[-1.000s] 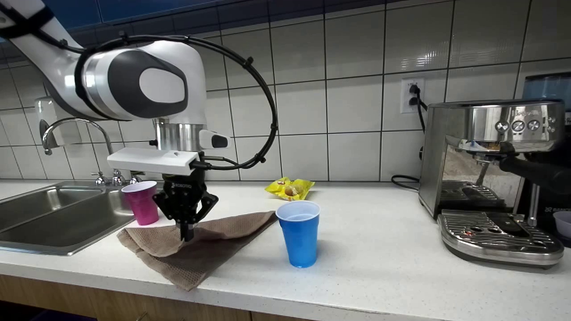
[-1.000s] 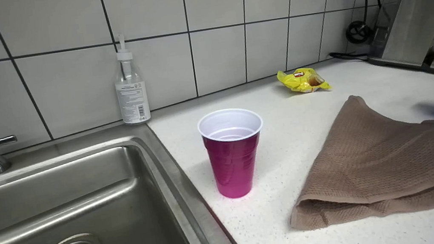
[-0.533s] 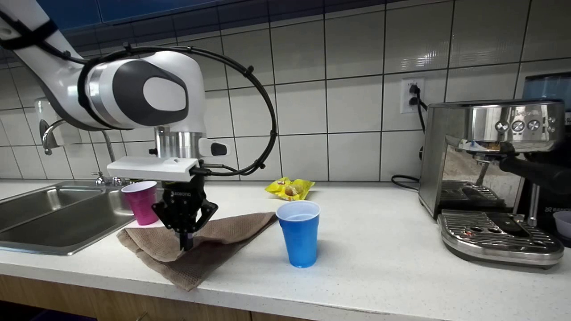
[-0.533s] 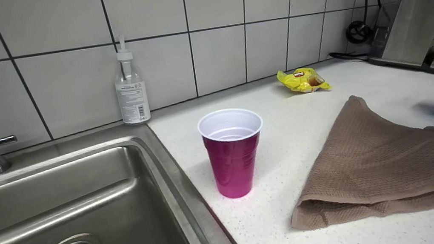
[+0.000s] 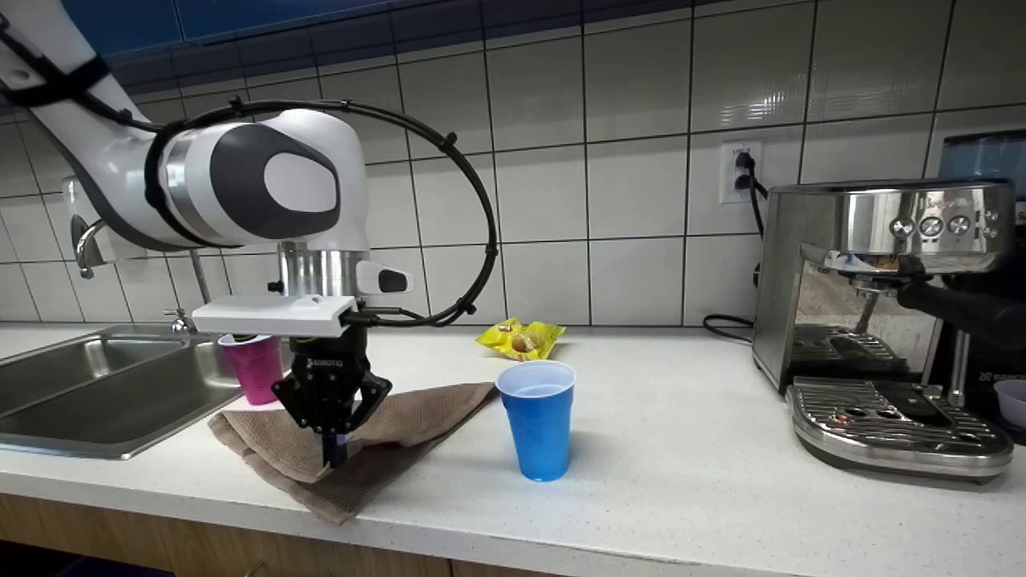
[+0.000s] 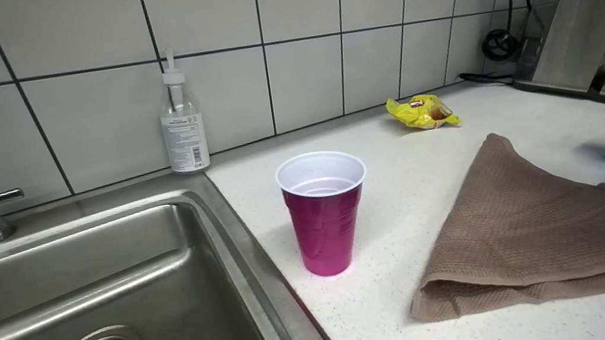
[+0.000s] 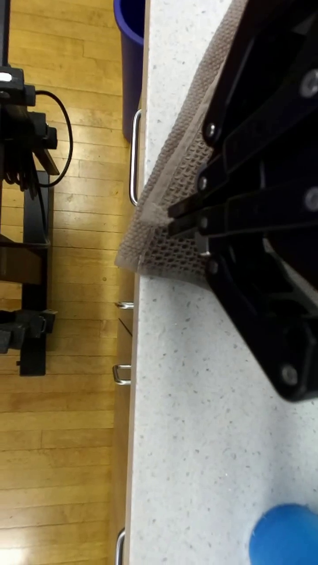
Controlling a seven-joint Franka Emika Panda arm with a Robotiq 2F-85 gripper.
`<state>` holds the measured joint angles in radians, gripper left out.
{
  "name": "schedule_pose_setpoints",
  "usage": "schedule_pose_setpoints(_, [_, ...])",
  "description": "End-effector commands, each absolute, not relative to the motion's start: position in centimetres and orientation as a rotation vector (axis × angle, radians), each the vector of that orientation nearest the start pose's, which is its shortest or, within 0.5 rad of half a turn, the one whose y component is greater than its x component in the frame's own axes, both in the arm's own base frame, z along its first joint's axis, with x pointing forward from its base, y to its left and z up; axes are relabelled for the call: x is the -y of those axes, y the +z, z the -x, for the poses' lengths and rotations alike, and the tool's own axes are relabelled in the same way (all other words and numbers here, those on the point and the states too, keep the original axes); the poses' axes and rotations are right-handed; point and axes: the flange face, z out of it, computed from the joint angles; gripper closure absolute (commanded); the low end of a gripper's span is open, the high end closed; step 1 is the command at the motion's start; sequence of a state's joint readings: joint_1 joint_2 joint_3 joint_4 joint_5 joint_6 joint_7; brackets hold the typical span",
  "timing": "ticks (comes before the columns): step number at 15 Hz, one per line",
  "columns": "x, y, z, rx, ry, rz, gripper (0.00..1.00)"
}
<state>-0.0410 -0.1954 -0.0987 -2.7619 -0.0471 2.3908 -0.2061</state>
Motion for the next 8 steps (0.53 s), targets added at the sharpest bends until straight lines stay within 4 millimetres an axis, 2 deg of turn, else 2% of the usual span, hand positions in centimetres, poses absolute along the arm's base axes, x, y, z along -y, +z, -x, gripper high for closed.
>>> schedule_pose_setpoints(1, [5.1,25.4,-35.9,0.145,0.313,3.136,0.99])
schedule_pose_setpoints(8, [5.3,24.0,-35.6,0.132,0.367,3.156,0.99])
